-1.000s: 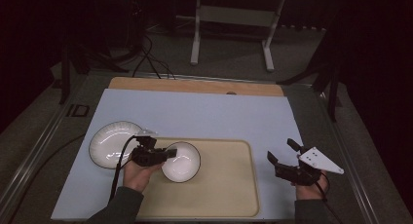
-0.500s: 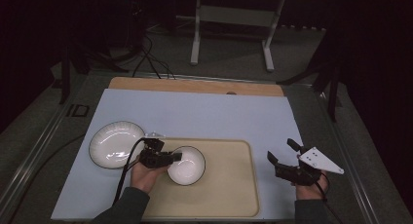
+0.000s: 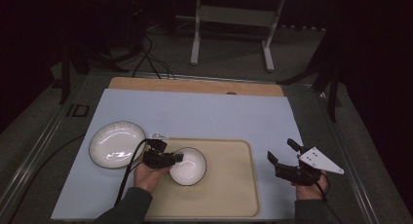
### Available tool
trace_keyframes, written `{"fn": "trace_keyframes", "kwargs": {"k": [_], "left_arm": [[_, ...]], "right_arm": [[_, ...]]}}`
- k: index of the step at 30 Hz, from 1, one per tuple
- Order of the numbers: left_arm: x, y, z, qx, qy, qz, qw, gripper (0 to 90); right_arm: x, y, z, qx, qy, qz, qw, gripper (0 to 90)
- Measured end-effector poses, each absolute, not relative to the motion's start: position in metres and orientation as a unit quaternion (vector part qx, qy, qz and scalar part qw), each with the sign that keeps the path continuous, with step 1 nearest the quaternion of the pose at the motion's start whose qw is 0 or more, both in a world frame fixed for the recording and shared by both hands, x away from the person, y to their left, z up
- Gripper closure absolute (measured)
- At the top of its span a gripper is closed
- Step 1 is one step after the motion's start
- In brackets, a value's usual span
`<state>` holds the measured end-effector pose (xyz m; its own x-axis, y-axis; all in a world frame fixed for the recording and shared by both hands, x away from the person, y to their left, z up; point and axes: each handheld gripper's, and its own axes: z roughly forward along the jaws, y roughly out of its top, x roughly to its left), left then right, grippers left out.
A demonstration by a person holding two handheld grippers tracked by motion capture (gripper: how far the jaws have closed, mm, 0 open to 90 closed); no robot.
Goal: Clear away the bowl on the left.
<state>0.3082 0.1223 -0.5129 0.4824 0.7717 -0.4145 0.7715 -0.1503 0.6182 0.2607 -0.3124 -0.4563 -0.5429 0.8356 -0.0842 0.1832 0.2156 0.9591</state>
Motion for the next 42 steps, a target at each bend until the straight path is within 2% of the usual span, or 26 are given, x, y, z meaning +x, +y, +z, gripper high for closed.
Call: {"fn": "trace_keyframes", "kwargs": {"k": [12,19,27,42], "left_arm": [[0.312,0.123,-0.518,0.757,0.517,0.017,0.4,76.7],[0.31,0.125,-0.514,0.76,0.517,0.042,0.392,61.3],[0.303,0.131,-0.492,0.766,0.497,0.099,0.396,45.2],[0.283,0.162,-0.453,0.742,0.471,0.177,0.442,37.2]], "right_arm": [[0.261,-0.312,-0.457,0.358,0.713,0.513,0.317,15.2],[0.26,-0.312,-0.456,0.357,0.713,0.513,0.317,15.1],[0.26,-0.312,-0.456,0.357,0.712,0.514,0.317,15.1],[0.26,-0.313,-0.456,0.357,0.711,0.516,0.316,15.1]]}}
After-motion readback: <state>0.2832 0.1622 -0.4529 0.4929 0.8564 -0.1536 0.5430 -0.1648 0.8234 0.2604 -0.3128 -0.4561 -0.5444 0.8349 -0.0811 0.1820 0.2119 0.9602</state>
